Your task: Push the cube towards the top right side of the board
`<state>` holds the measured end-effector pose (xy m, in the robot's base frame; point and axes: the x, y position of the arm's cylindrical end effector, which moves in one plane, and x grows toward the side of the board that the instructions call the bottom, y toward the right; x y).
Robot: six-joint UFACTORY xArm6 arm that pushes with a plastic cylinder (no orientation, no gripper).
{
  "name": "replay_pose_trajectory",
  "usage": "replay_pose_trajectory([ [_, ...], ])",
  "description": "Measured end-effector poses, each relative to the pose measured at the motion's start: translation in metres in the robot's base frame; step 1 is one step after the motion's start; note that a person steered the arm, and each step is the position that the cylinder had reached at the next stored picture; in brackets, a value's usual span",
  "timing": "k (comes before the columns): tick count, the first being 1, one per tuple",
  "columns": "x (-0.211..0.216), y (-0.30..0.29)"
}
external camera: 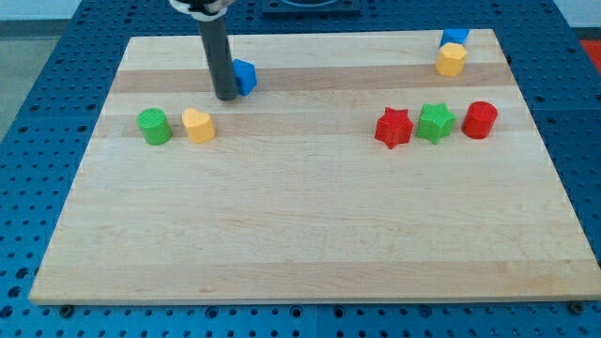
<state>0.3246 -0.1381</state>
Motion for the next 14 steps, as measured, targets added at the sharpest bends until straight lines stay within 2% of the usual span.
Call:
replay_pose_trajectory([
  [1,-0.016,-0.022],
  [2,-0.019,-0.019],
  [4,-0.022,0.027],
  [6,-0.06,0.077],
  [9,-0.067,0.158],
  [11,-0.101,0.161],
  [14,-0.073,0.19],
])
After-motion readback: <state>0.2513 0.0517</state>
